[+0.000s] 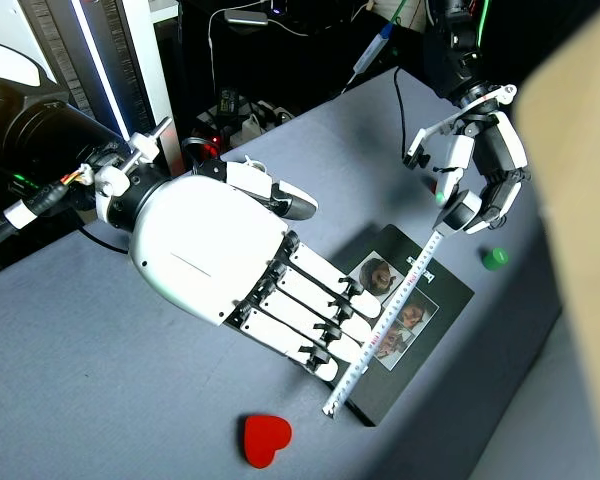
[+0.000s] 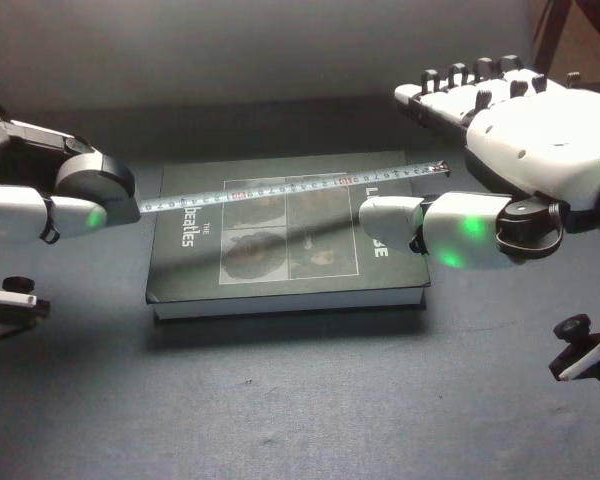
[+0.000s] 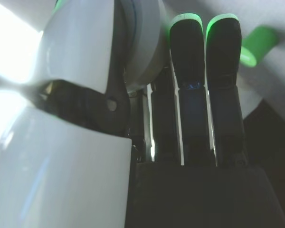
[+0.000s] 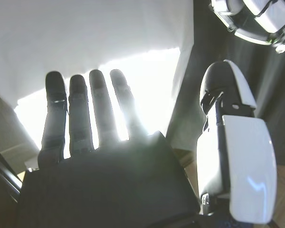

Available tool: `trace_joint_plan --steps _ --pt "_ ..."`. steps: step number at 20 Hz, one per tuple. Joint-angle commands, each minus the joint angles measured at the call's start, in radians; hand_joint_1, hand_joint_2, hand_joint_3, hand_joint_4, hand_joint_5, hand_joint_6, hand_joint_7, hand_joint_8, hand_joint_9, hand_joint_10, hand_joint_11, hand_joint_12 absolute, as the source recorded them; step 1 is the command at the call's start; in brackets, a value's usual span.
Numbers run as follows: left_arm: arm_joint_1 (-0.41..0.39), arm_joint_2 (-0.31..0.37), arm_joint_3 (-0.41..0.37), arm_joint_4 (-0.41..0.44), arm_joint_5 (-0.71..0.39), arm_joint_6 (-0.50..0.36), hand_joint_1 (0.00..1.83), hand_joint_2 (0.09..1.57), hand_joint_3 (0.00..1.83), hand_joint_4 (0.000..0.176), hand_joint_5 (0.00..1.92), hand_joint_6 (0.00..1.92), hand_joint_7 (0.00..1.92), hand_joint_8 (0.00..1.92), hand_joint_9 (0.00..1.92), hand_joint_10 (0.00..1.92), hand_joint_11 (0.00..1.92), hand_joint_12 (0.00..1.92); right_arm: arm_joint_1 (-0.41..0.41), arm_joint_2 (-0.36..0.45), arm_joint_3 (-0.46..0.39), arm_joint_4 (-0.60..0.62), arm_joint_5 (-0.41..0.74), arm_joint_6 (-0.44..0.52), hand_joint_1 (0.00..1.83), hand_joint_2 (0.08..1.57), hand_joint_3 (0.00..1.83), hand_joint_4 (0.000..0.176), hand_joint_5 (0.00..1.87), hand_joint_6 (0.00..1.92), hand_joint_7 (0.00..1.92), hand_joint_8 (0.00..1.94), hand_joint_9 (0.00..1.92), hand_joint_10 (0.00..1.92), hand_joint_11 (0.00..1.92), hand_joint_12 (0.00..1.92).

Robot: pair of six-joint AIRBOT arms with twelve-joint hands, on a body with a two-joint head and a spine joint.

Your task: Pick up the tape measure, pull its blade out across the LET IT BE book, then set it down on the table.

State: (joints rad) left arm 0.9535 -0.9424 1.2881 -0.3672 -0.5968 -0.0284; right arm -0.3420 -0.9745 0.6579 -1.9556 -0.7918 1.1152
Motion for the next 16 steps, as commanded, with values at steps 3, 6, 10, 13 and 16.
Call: trace_joint_plan --steps 3,6,10,13,16 --pt "0.001 -0.009 0.020 -0.006 -0.144 -0.040 1.37 1.12 0.00 0.000 0.98 0.79 0.93 1.03 0.92 1.32 0.79 1.36 0.006 0.006 -0.004 -0.072 -0.059 0.009 0.03 1.09 0.00 0.000 0.10 0.00 0.10 0.00 0.07 0.00 0.00 0.64" --pt "0.019 -0.019 0.035 -0.006 -0.159 -0.049 1.37 1.13 0.00 0.000 0.95 0.83 0.93 1.04 0.90 1.34 0.78 1.37 0.005 0.004 -0.004 -0.075 -0.058 0.009 0.03 1.09 0.00 0.000 0.10 0.00 0.10 0.00 0.08 0.00 0.00 0.62" --pt "0.037 -0.028 0.050 -0.006 -0.173 -0.061 1.37 1.13 0.00 0.000 0.95 0.83 0.94 1.04 0.89 1.36 0.78 1.37 0.001 0.004 -0.004 -0.078 -0.058 0.009 0.05 1.08 0.00 0.000 0.12 0.00 0.12 0.00 0.09 0.00 0.00 0.69" --pt "0.054 -0.036 0.062 -0.006 -0.186 -0.074 1.37 1.13 0.00 0.000 0.94 0.83 0.95 1.03 0.88 1.36 0.74 1.39 0.000 0.004 -0.004 -0.079 -0.058 0.009 0.05 1.08 0.00 0.000 0.12 0.01 0.13 0.01 0.10 0.01 0.00 0.69" --pt "0.065 -0.042 0.070 -0.006 -0.193 -0.081 1.38 1.12 0.00 0.000 0.96 0.80 0.94 1.03 0.91 1.34 0.83 1.38 -0.001 0.004 -0.004 -0.079 -0.057 0.009 0.05 1.08 0.00 0.000 0.12 0.00 0.13 0.00 0.11 0.01 0.00 0.66"
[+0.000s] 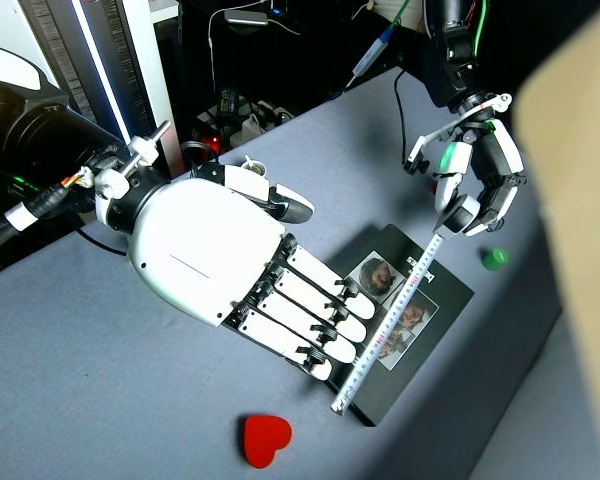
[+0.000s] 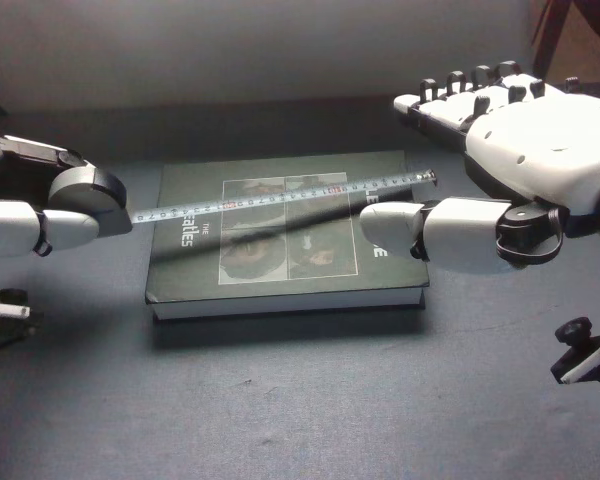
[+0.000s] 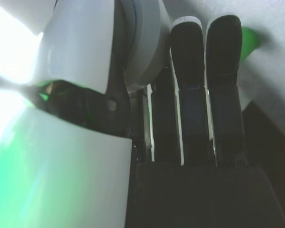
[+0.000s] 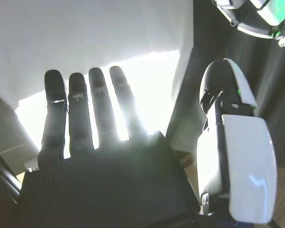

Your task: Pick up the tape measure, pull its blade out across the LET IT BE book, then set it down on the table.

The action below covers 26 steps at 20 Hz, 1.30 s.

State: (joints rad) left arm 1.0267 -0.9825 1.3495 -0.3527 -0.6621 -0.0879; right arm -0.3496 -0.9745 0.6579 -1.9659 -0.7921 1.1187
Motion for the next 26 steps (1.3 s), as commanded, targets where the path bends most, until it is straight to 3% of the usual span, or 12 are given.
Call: trace_joint_plan --steps 1,13,18,20,21,26 --pt "-0.006 -0.003 0.012 -0.020 -0.129 -0.023 1.38 1.12 0.00 0.000 0.97 0.80 0.94 1.03 0.91 1.34 0.82 1.37 0.007 0.004 -0.004 -0.069 -0.056 0.005 0.05 1.08 0.00 0.000 0.11 0.00 0.13 0.00 0.11 0.00 0.00 0.67" --pt "0.039 -0.030 0.056 -0.019 -0.166 -0.064 1.37 1.12 0.00 0.000 0.98 0.79 0.91 1.06 0.90 1.35 0.79 1.36 0.005 0.003 -0.004 -0.070 -0.056 0.006 0.06 1.08 0.00 0.000 0.12 0.00 0.14 0.00 0.12 0.00 0.00 0.72" --pt "0.055 -0.036 0.073 -0.006 -0.184 -0.093 1.37 1.10 0.00 0.000 1.05 0.67 0.96 0.99 0.95 1.31 0.81 1.34 0.005 0.003 -0.004 -0.070 -0.056 0.006 0.06 1.08 0.00 0.000 0.13 0.00 0.15 0.00 0.13 0.00 0.00 0.71" --pt "0.068 -0.038 0.076 -0.006 -0.193 -0.102 1.37 1.12 0.00 0.000 0.98 0.79 0.91 1.05 0.91 1.34 0.81 1.35 0.004 0.003 -0.004 -0.070 -0.056 0.006 0.05 1.09 0.00 0.000 0.12 0.00 0.15 0.00 0.13 0.01 0.00 0.70" --pt "0.069 -0.039 0.077 -0.006 -0.197 -0.103 1.37 1.11 0.00 0.000 1.04 0.69 0.95 1.01 0.94 1.32 0.81 1.35 0.004 0.003 -0.004 -0.070 -0.056 0.006 0.05 1.09 0.00 0.000 0.12 0.00 0.15 0.00 0.13 0.01 0.00 0.70" --pt "0.078 -0.040 0.071 -0.003 -0.206 -0.103 1.37 1.10 0.00 0.000 1.06 0.64 0.96 0.99 0.97 1.29 0.81 1.34 0.004 0.003 -0.004 -0.070 -0.056 0.006 0.05 1.09 0.00 0.000 0.12 0.00 0.15 0.00 0.13 0.01 0.00 0.70"
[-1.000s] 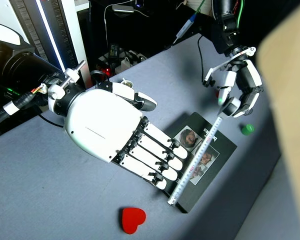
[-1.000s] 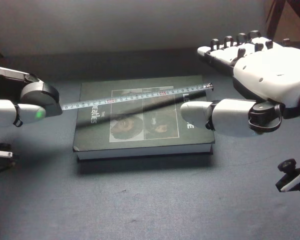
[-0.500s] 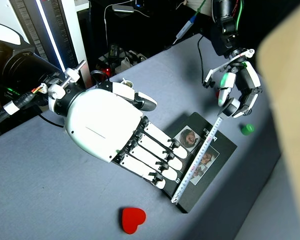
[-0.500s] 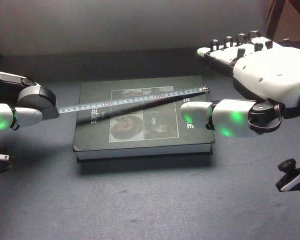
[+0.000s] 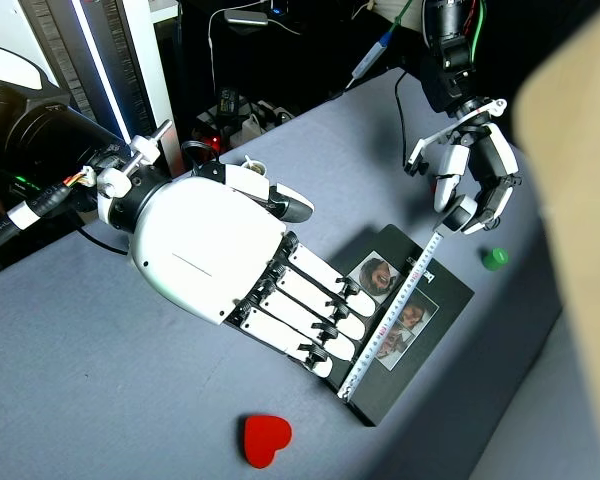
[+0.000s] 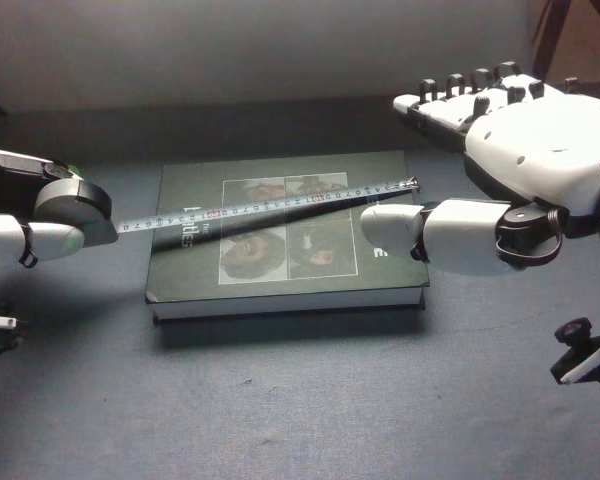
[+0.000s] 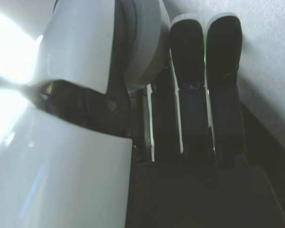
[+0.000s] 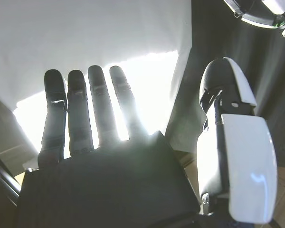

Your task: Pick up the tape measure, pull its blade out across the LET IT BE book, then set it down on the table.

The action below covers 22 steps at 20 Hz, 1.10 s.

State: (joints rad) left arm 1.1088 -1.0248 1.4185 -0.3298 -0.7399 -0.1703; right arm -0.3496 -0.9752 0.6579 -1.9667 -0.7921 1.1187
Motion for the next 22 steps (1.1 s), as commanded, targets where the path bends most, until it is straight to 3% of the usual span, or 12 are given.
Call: trace_joint_plan --steps 1,13,21,22 --pt "-0.004 0.001 0.000 -0.025 -0.129 -0.021 1.37 1.10 0.00 0.000 1.06 0.64 0.96 0.99 0.97 1.29 0.81 1.34 0.003 0.004 -0.004 -0.069 -0.056 0.006 0.05 1.09 0.00 0.000 0.12 0.00 0.15 0.00 0.13 0.00 0.00 0.70" --pt "0.016 -0.005 -0.001 -0.017 -0.144 -0.037 1.38 1.09 0.00 0.000 1.02 0.70 1.03 0.91 0.98 1.27 0.81 1.36 0.003 0.004 -0.003 -0.071 -0.056 0.007 0.07 1.09 0.00 0.000 0.12 0.00 0.15 0.00 0.13 0.00 0.00 0.71" --pt "0.022 -0.006 -0.003 -0.017 -0.151 -0.041 1.38 1.09 0.00 0.000 1.02 0.70 1.01 0.94 0.98 1.27 0.83 1.34 0.003 0.004 -0.002 -0.071 -0.057 0.008 0.07 1.09 0.00 0.000 0.13 0.00 0.15 0.00 0.13 0.00 0.00 0.69" --pt "0.022 -0.006 -0.003 -0.017 -0.152 -0.041 1.38 1.11 0.00 0.000 0.99 0.77 0.96 0.99 0.94 1.30 0.83 1.34 0.002 0.004 -0.002 -0.071 -0.057 0.008 0.07 1.09 0.00 0.000 0.13 0.00 0.15 0.00 0.13 0.00 0.00 0.71"
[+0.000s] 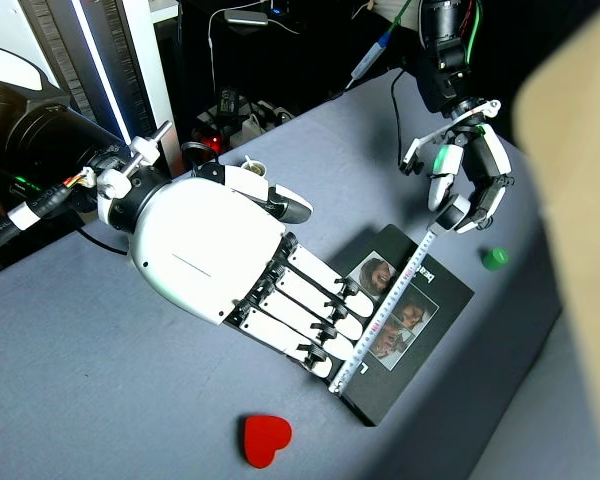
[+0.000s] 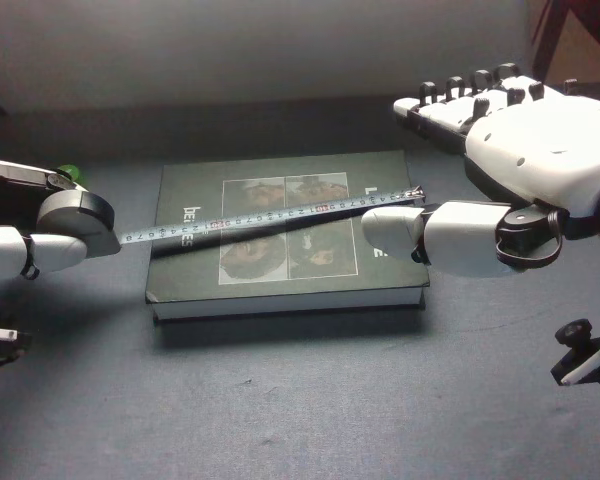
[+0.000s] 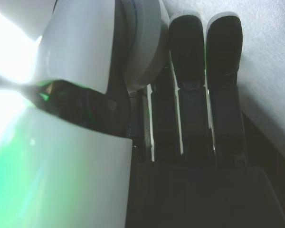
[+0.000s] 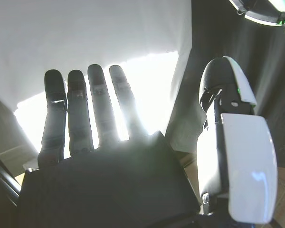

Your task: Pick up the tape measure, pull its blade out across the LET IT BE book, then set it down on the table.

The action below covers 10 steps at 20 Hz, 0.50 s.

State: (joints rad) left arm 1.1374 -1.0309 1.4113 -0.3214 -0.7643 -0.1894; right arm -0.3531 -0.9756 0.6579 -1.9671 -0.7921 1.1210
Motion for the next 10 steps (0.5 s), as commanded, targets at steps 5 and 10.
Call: trace_joint_plan --steps 5,10 --pt "-0.039 0.014 0.000 0.015 -0.142 -0.022 1.38 1.12 0.00 0.000 0.98 0.78 0.94 1.02 0.92 1.32 0.82 1.34 0.005 0.004 -0.002 -0.071 -0.057 0.006 0.07 1.09 0.00 0.000 0.13 0.00 0.15 0.00 0.13 0.00 0.00 0.71" --pt "-0.095 0.069 -0.053 0.059 -0.120 0.007 1.38 1.10 0.00 0.000 1.02 0.70 1.00 0.95 0.98 1.27 0.83 1.34 0.004 0.004 -0.002 -0.071 -0.057 0.006 0.07 1.09 0.00 0.000 0.15 0.01 0.16 0.00 0.14 0.00 0.00 0.78"
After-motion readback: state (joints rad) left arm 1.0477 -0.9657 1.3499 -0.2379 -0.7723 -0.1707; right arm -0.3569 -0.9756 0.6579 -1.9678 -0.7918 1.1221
